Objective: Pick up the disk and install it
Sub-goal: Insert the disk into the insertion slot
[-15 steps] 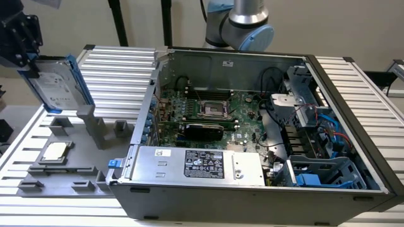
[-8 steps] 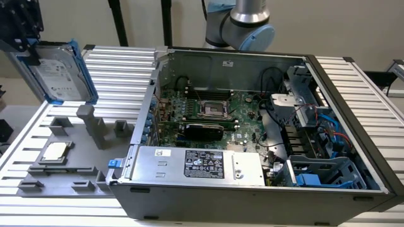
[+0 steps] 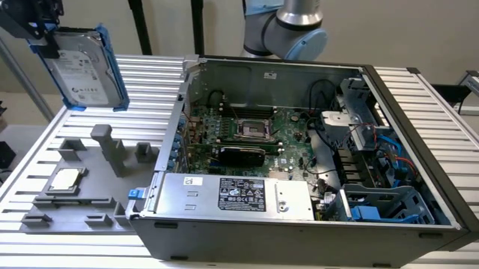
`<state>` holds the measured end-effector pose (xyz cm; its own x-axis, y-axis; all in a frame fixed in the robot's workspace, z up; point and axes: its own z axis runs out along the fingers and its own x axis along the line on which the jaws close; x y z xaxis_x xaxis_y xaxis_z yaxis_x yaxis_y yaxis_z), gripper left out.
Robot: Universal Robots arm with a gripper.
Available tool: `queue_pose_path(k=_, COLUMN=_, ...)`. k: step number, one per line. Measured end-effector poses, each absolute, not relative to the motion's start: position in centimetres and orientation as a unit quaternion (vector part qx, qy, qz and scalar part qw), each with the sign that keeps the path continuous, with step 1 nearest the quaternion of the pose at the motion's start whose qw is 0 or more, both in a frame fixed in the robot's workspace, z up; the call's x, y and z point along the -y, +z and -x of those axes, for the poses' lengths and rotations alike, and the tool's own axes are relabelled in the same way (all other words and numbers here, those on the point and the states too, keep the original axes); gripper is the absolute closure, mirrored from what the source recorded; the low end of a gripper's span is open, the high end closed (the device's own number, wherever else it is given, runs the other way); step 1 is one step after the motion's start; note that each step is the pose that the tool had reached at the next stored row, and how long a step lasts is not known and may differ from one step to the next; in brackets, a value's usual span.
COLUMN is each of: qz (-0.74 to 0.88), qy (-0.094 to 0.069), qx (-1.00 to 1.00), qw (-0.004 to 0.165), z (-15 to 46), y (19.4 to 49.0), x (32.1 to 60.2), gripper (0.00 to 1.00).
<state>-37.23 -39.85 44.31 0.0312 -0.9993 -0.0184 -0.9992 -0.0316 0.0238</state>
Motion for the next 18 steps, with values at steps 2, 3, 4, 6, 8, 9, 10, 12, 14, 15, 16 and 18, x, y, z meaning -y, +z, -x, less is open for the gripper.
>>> queue_pose_path(k=2, qz=-0.718, qy=-0.015, qx=0.696, qw=0.002, z=36.3, y=45.2, x=39.8, gripper=0.68)
queue_pose_path(k=3, qz=-0.718, qy=-0.015, qx=0.696, qw=0.003, z=35.9, y=45.7, x=39.8, gripper=0.68)
queue_pose_path(k=4, qz=-0.718, qy=-0.016, qx=0.696, qw=0.003, z=35.4, y=46.1, x=39.8, gripper=0.68)
queue_pose_path(k=6, qz=-0.718, qy=-0.016, qx=0.696, qw=0.003, z=34.5, y=47.1, x=39.9, gripper=0.68)
queue_pose_path(k=8, qz=-0.718, qy=-0.017, qx=0.696, qw=0.004, z=33.6, y=47.9, x=39.9, gripper=0.68)
queue_pose_path(k=9, qz=-0.718, qy=-0.017, qx=0.696, qw=0.005, z=33.1, y=48.3, x=40.0, gripper=0.68)
queue_pose_path(k=10, qz=-0.718, qy=-0.018, qx=0.696, qw=0.005, z=32.7, y=48.5, x=40.0, gripper=0.68)
queue_pose_path(k=12, qz=-0.718, qy=-0.019, qx=0.696, qw=0.005, z=31.8, y=48.8, x=40.1, gripper=0.68)
queue_pose_path(k=14, qz=-0.718, qy=-0.020, qx=0.696, qw=0.005, z=30.9, y=49.0, x=40.2, gripper=0.68)
queue_pose_path(k=15, qz=-0.718, qy=-0.020, qx=0.696, qw=0.005, z=30.4, y=49.1, x=40.3, gripper=0.68)
queue_pose_path(k=16, qz=-0.718, qy=-0.021, qx=0.696, qw=0.005, z=29.9, y=49.2, x=40.4, gripper=0.68)
queue_pose_path(k=18, qz=-0.718, qy=-0.022, qx=0.696, qw=0.005, z=29.0, y=49.3, x=40.5, gripper=0.68)
